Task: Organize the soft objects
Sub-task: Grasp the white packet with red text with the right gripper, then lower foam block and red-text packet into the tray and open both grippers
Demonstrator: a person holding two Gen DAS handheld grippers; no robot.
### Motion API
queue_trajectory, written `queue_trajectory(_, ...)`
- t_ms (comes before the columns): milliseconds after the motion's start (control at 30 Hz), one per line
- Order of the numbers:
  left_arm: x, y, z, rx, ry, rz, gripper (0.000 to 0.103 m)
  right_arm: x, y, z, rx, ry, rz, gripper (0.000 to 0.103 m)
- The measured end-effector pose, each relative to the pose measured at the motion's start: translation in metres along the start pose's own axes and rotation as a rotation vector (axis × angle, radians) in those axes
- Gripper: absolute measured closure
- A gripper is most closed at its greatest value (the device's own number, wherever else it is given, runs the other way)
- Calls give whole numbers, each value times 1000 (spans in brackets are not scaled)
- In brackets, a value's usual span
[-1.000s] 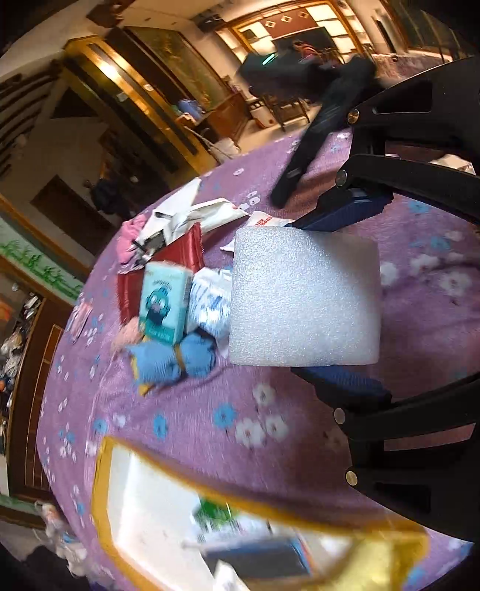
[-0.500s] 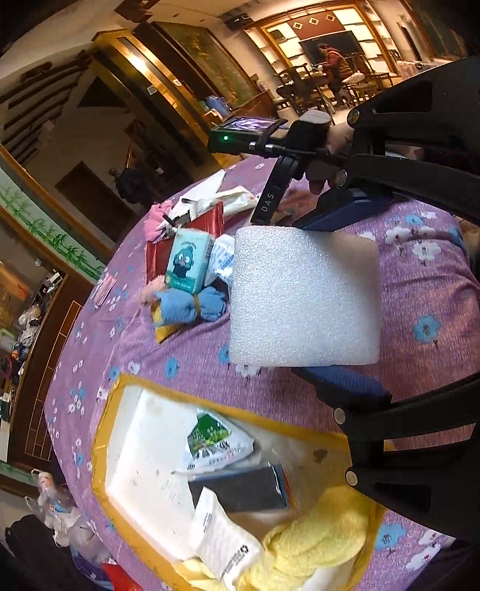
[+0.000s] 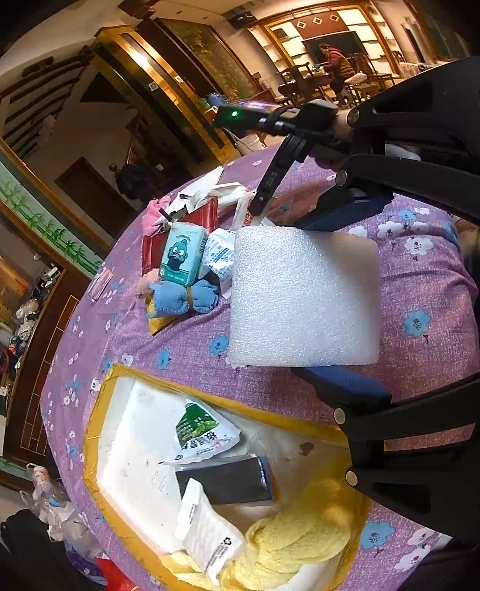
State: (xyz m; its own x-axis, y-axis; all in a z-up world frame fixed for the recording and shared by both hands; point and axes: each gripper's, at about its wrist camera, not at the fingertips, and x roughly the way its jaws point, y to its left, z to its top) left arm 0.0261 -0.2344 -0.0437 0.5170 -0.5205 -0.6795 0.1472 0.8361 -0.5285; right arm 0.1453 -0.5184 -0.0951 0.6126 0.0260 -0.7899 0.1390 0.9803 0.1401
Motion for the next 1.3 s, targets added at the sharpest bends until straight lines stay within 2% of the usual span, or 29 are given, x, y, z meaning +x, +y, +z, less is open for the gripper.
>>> queue_trajectory(167,1,1,-1,1,5,1,35,-25,-12,-11,53,-26,146,95)
queue_trajectory(233,-3,0,0,5,-3,0,35,-42,-18,-18,84,-42,177,96)
queue_trajectory(367,-19,8,7,1,-36,32,35,-79,-18,-23,104,-115,217,96)
queue_trajectory(467,-45,19,17,-11,-93,79,35,-101,-9,-22,100,-157,311,96)
queue_trajectory(567,-70,36,31,-45,-137,115,35,-109,11,-14,67,-162,442,96)
queue_trajectory(667,-83,50,44,-45,-160,194,35,-103,56,-3,-16,-132,542,96)
queue_trajectory(833,-75,79,71,-37,-145,263,35,-74,131,6,-112,-23,655,96)
queue_trajectory(1000,-50,114,87,-22,-101,359,35,-36,192,18,-180,38,644,96)
queue_trajectory(1133,-36,142,84,-72,-69,347,35,-8,223,25,-191,89,604,96)
queue_trajectory(1233,-27,147,82,-50,-48,363,35,0,235,23,-221,78,541,96)
queue_trajectory(1300,-20,152,80,-57,-21,354,35,5,233,18,-226,99,528,96)
